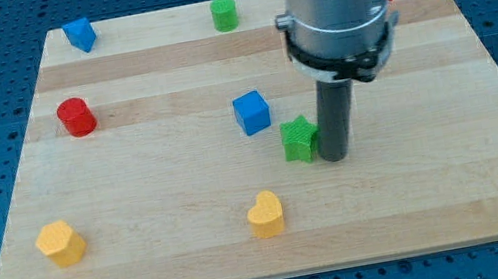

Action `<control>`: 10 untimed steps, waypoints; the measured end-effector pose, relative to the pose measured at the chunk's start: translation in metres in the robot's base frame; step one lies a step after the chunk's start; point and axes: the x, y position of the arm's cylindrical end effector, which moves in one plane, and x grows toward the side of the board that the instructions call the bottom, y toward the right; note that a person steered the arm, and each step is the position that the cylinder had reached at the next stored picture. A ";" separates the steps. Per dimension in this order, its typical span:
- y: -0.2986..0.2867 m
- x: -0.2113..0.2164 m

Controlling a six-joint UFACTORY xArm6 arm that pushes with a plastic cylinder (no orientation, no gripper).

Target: Move green star slightly up

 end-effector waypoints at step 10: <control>-0.111 0.016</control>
